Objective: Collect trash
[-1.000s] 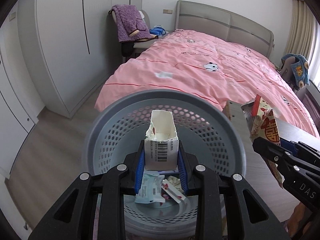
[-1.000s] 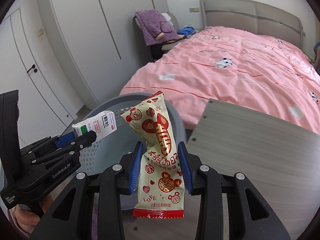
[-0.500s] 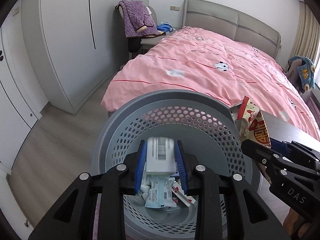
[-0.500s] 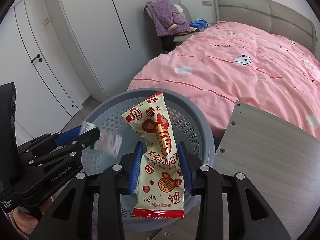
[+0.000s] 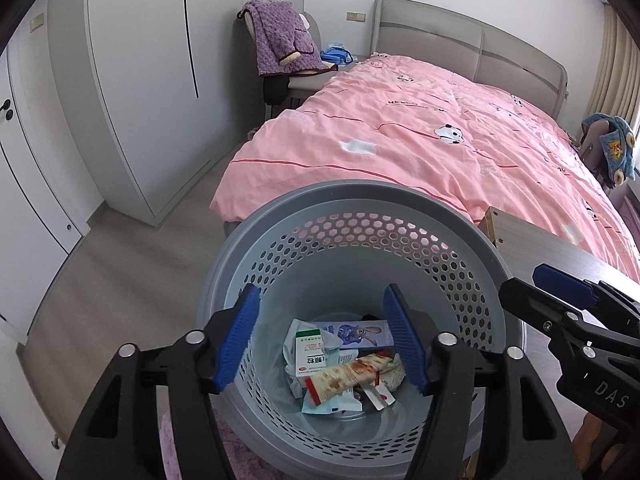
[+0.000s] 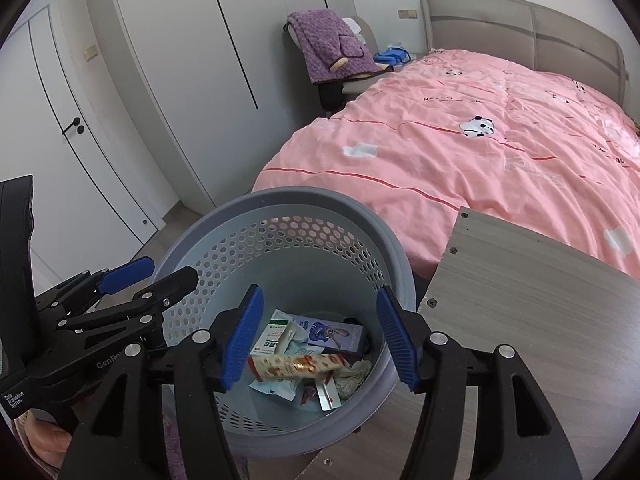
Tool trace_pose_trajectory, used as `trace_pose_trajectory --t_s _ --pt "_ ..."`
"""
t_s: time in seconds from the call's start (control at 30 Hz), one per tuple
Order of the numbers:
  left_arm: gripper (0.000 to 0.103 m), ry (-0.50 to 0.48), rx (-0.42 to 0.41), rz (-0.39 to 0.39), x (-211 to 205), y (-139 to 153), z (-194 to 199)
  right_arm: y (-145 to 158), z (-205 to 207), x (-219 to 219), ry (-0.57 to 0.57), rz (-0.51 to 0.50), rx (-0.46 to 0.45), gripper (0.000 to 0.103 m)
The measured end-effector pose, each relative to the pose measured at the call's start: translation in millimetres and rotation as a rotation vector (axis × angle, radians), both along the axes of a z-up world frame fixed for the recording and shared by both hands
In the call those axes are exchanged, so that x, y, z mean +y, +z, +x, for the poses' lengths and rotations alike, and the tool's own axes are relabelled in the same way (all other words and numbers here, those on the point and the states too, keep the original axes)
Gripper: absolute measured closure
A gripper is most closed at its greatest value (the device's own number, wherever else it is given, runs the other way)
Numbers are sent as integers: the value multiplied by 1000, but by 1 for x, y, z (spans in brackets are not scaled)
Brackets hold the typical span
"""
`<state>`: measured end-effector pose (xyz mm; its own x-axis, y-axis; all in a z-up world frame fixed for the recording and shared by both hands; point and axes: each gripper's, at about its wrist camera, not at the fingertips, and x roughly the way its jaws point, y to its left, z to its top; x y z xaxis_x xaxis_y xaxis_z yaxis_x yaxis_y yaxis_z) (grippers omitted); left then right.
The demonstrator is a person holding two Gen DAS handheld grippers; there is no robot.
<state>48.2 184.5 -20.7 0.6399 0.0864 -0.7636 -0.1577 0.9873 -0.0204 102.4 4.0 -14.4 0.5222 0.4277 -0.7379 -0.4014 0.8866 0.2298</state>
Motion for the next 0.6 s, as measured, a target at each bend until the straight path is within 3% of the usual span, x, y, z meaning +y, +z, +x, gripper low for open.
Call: trace_pose_trajectory --t_s 0.6 --pt "31 19 -6 15 2 3 -7 3 -11 -10 -17 -2 -6 39"
